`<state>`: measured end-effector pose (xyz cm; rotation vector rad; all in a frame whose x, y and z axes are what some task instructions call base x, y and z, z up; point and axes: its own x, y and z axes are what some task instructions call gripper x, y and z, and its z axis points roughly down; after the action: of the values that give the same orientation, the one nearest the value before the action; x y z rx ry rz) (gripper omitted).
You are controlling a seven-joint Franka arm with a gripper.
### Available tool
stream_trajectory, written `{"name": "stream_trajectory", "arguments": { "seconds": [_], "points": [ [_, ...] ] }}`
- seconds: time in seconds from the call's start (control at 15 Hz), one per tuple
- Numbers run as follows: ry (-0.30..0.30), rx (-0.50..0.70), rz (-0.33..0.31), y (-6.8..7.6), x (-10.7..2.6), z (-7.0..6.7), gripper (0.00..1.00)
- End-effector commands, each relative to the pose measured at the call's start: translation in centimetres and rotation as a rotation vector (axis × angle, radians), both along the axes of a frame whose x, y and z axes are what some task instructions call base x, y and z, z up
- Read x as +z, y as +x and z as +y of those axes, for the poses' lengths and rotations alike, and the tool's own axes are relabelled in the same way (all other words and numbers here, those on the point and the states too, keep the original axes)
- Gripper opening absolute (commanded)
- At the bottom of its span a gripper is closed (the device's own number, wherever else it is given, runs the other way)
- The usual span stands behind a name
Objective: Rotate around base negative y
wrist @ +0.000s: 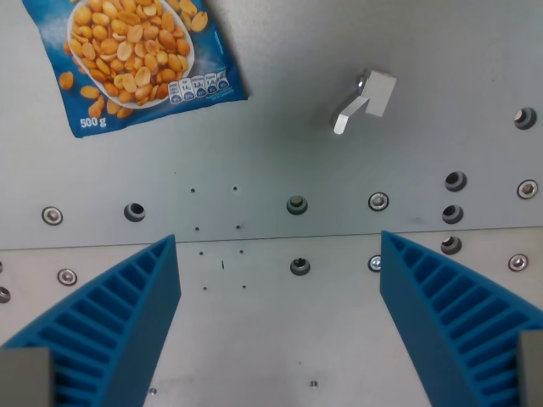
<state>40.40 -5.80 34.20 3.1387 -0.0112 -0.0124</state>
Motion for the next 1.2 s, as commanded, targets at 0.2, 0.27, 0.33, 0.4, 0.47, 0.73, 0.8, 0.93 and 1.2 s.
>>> {"name": "stream_trajectory", "arguments": {
  "seconds": [0.2, 0.27, 0.33, 0.4, 0.47, 0.73, 0.8, 0.93, 1.2],
  "points": [
    [-0.001, 0.0, -0.046, -0.04, 0.28, -0.01, 1.0],
    [-0.001, 0.0, -0.059, -0.04, 0.28, -0.01, 1.0],
    [-0.001, 0.0, -0.073, -0.04, 0.28, -0.01, 1.0],
    [-0.001, 0.0, -0.086, -0.04, 0.28, -0.01, 1.0],
    [-0.001, 0.0, -0.099, -0.04, 0.28, -0.01, 1.0],
    [-0.001, 0.0, -0.153, -0.04, 0.28, -0.01, 1.0],
    [-0.001, 0.0, -0.166, -0.04, 0.28, -0.01, 1.0],
    [-0.001, 0.0, -0.193, -0.04, 0.28, -0.01, 1.0],
    [-0.001, 0.0, -0.246, -0.04, 0.28, -0.01, 1.0]
  ]
}}
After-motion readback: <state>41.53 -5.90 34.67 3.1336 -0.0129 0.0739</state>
